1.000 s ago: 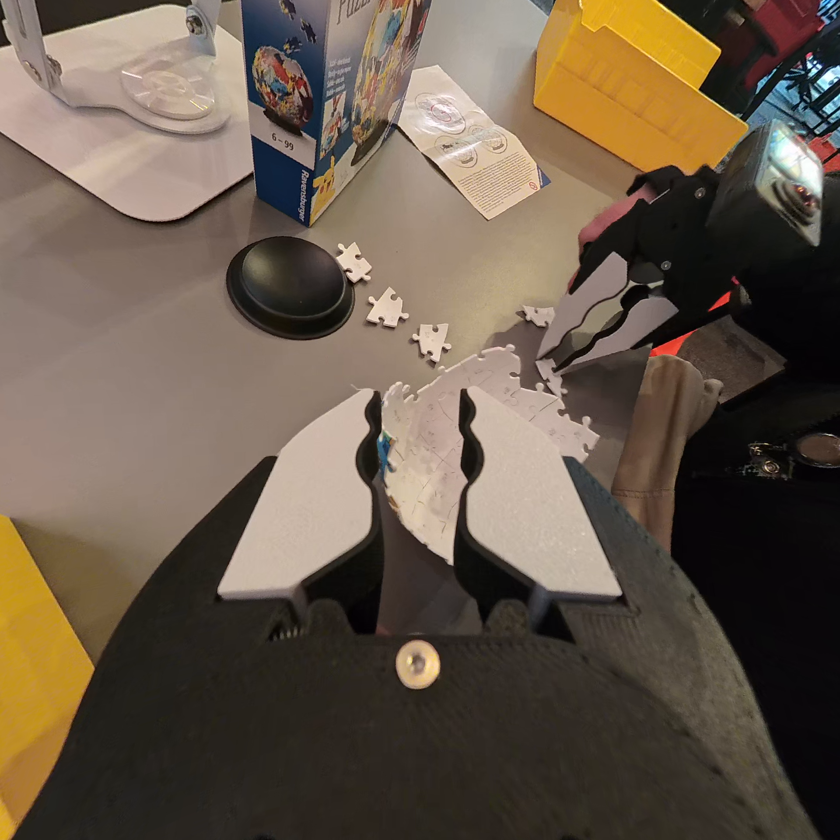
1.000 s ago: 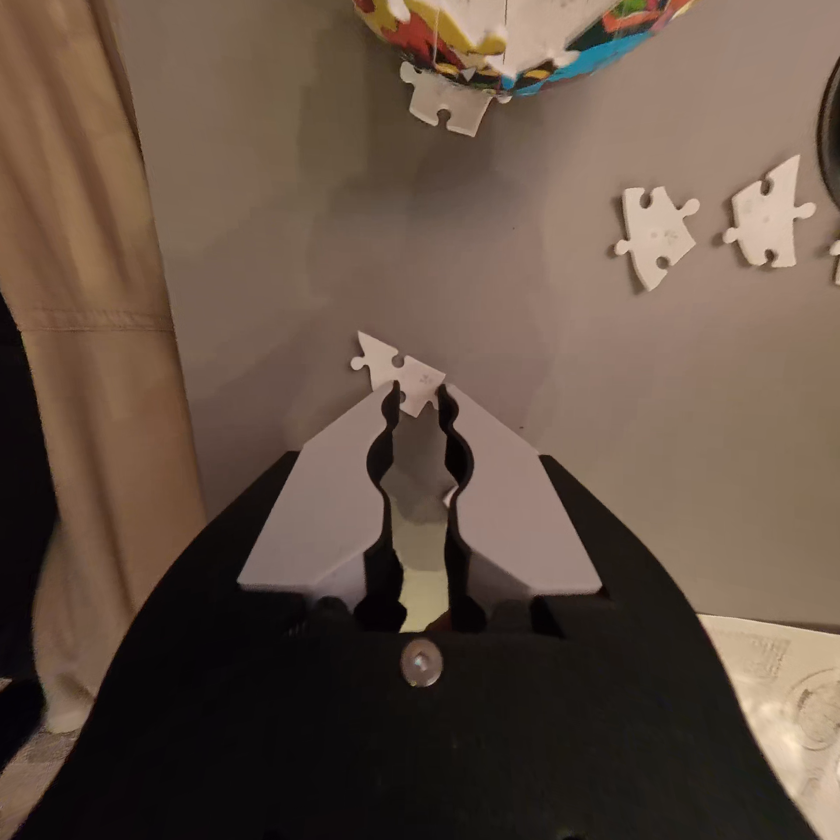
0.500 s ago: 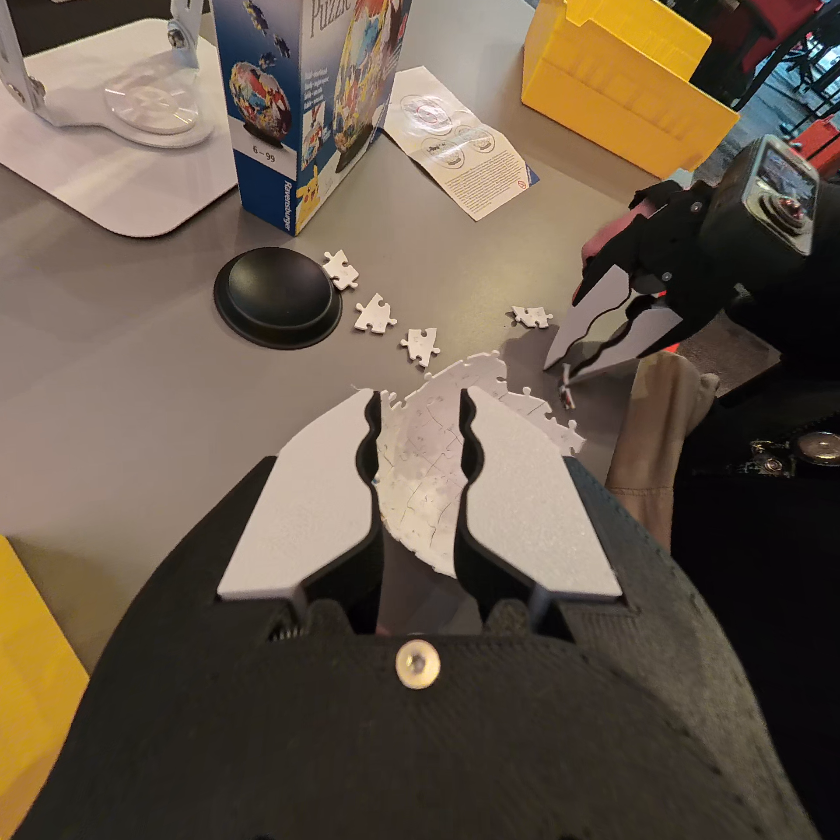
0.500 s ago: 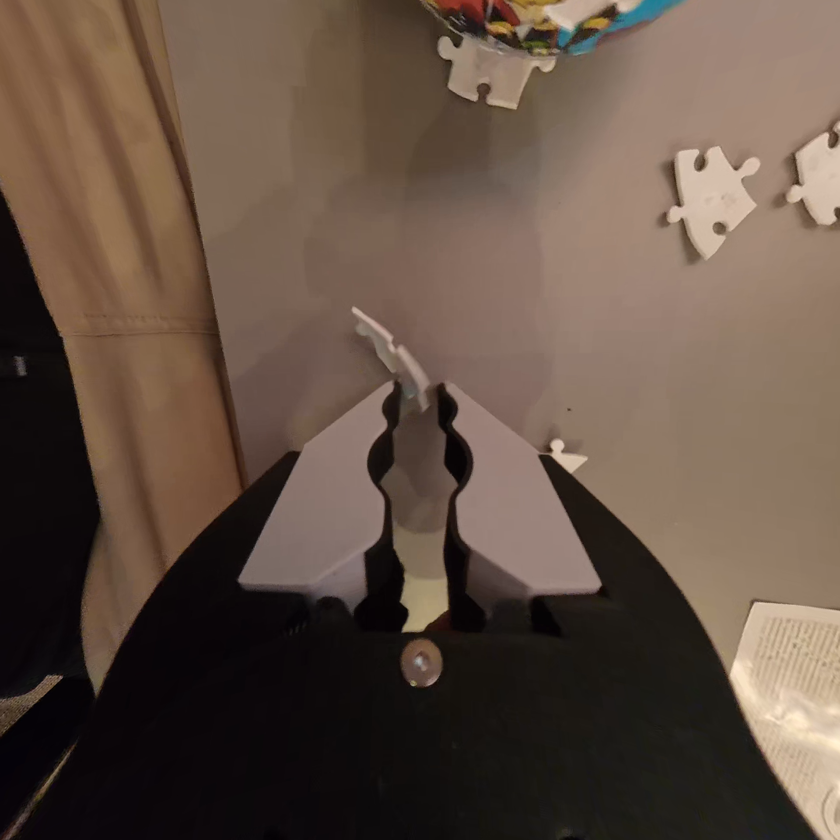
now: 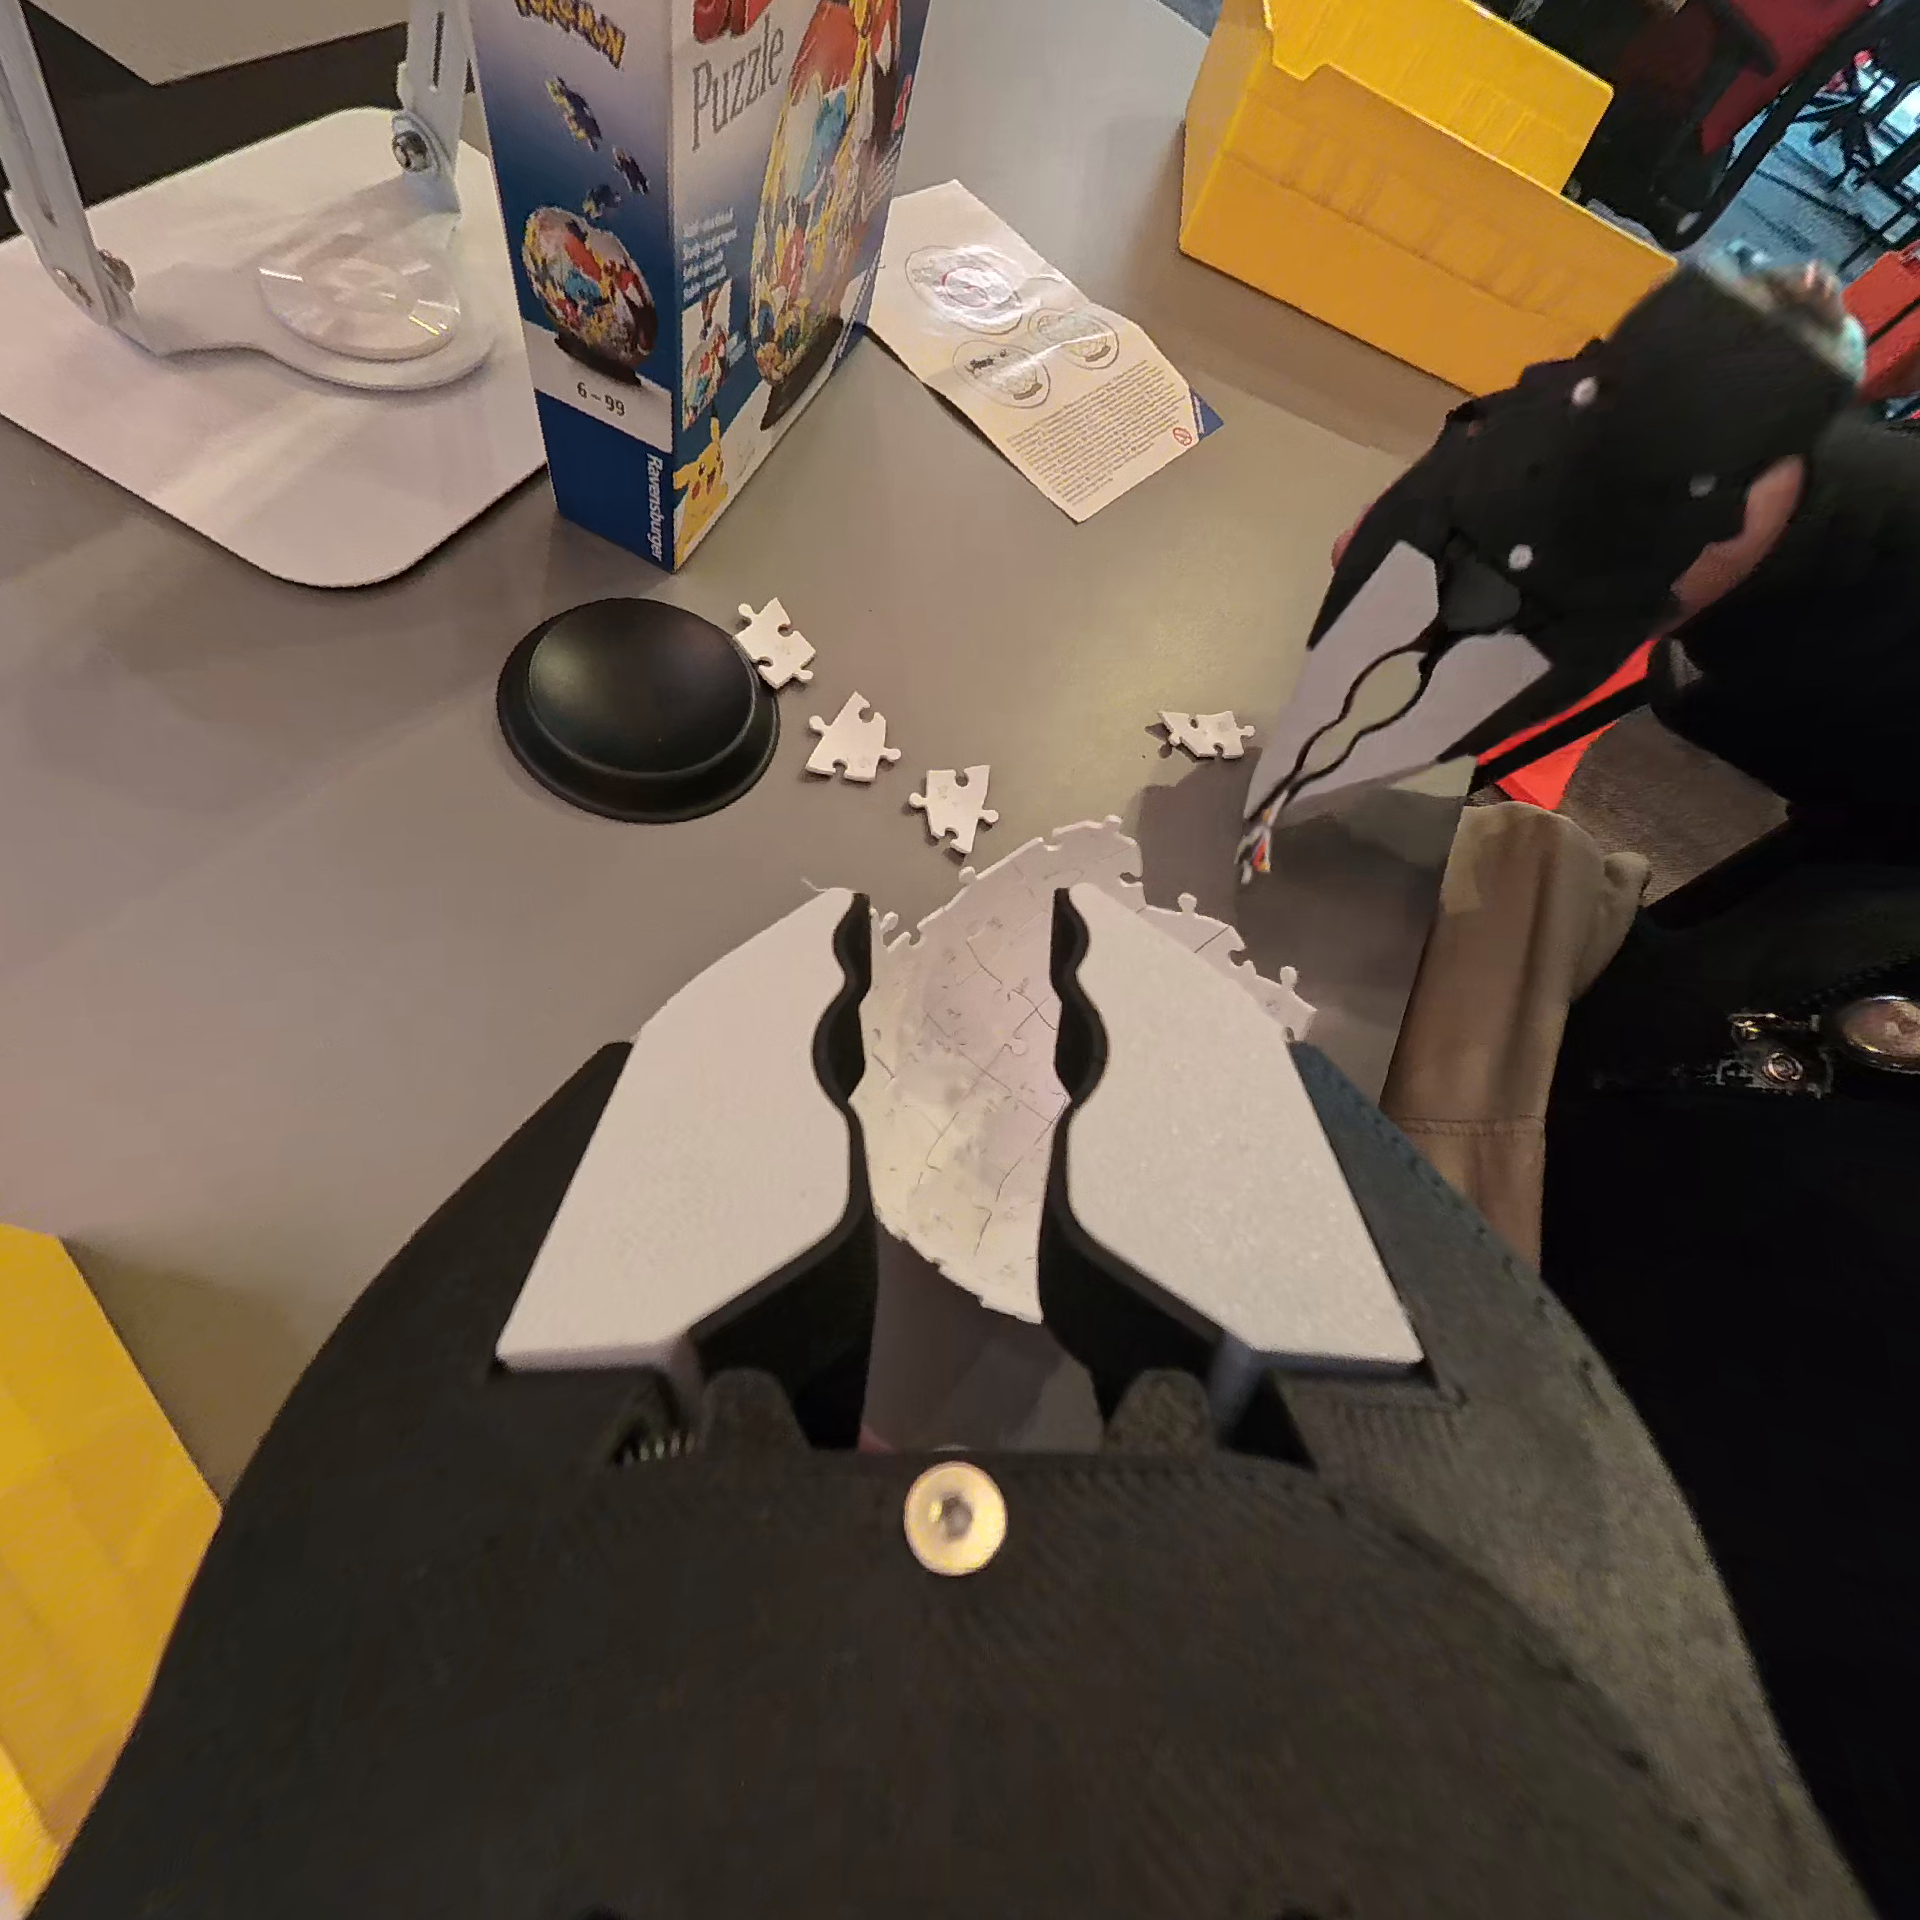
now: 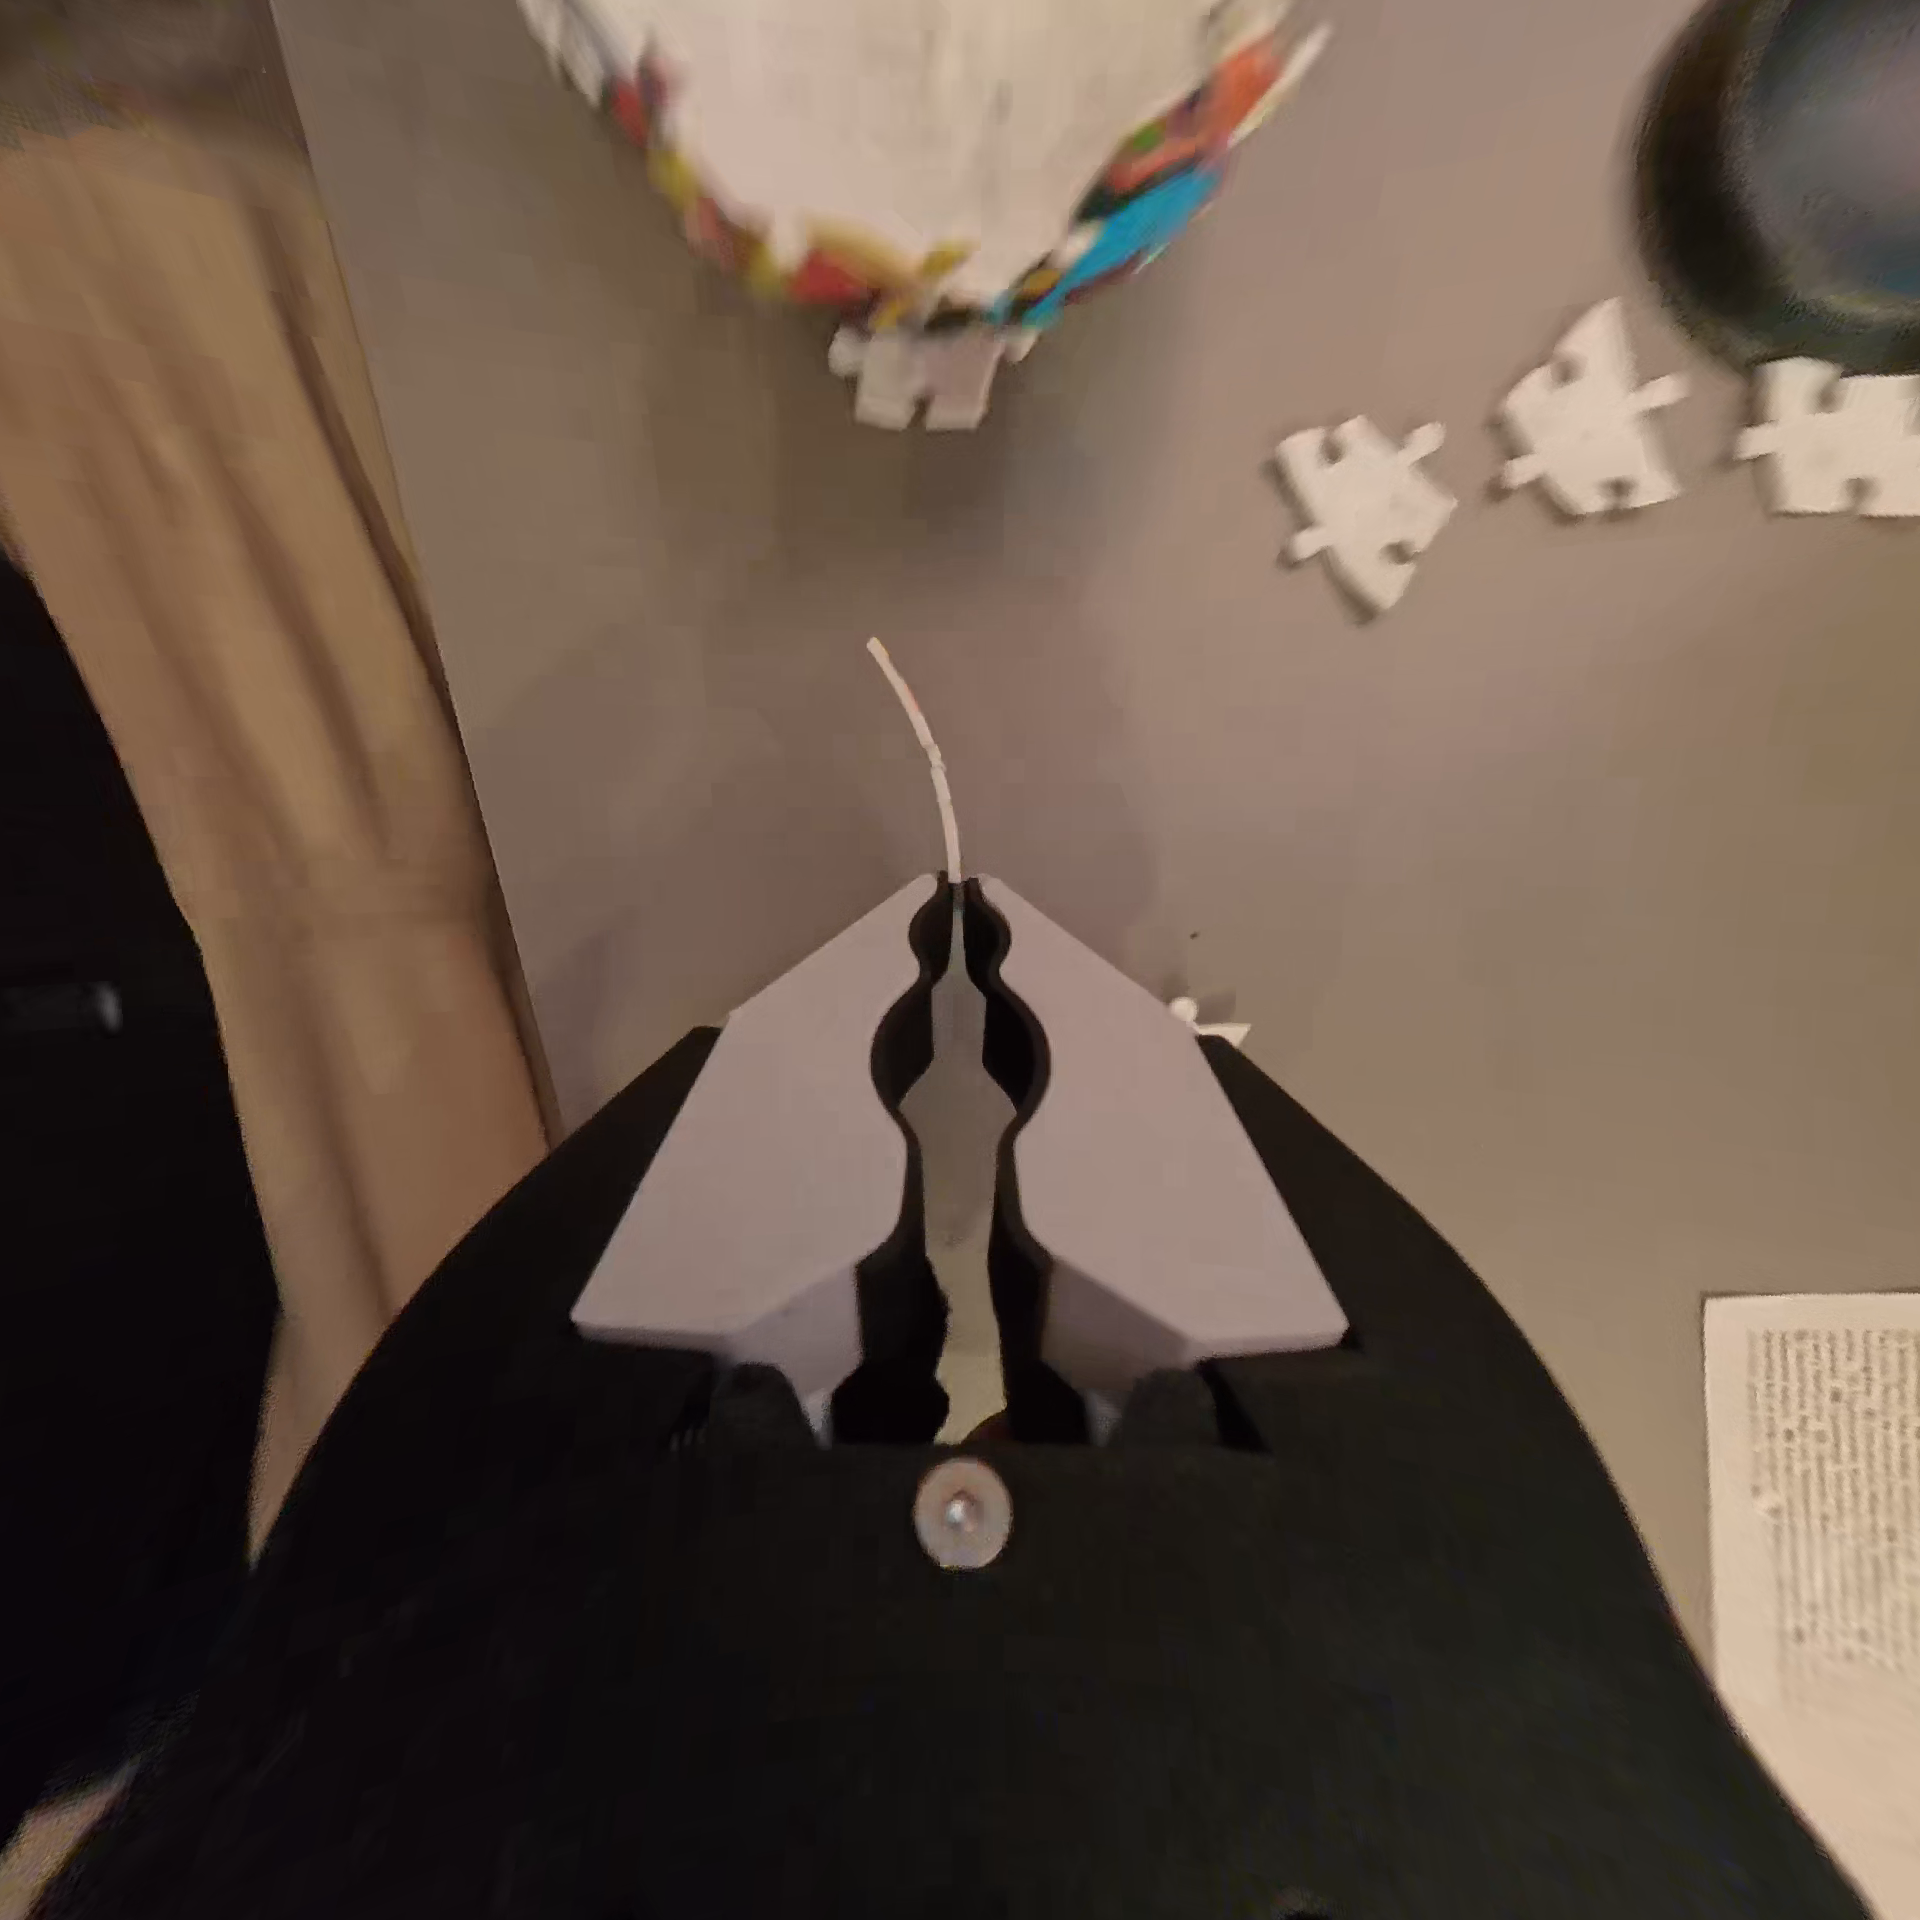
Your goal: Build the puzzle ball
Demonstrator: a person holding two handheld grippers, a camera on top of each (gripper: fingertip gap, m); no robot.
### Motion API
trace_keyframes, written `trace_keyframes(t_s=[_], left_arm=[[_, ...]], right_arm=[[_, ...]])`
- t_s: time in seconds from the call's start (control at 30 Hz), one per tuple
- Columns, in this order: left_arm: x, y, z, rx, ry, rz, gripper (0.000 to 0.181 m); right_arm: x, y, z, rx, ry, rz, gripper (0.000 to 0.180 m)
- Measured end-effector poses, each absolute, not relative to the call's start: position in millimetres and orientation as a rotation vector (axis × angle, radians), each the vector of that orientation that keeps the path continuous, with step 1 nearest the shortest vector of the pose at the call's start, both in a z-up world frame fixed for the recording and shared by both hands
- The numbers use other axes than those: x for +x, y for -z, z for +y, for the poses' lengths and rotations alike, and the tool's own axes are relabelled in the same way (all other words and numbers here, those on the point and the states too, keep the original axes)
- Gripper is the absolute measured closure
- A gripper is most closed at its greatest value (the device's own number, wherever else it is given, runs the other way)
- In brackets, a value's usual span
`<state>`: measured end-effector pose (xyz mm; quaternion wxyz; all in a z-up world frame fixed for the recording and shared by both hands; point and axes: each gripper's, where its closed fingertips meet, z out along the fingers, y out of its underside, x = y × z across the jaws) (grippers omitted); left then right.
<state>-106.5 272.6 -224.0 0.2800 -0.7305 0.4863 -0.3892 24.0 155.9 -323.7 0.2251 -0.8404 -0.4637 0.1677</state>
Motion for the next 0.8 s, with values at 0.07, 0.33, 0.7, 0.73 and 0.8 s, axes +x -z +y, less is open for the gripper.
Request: trace_keyframes(t_s=[0.07,0.33,0.7,0.73,0.8], left_arm=[[-106,217,272,-1.934,1.029,1.305,0.148],[-56,188,234,-1.768,1.036,1.423,0.151],[-10,175,201,-1.651,1.177,1.401,0.178],[-10,177,202,-1.659,1.157,1.411,0.178],[-13,178,201,-1.663,1.137,1.438,0.178]], right_arm=[[20,300,168,-2.248,-0.551,-1.150,0.180],[-7,200,203,-1.873,-0.964,-0.661,0.180],[-23,188,204,-1.797,-1.044,-0.582,0.178],[-21,188,205,-1.792,-1.000,-0.607,0.175],[-19,180,204,-1.759,-0.938,-0.671,0.172]])
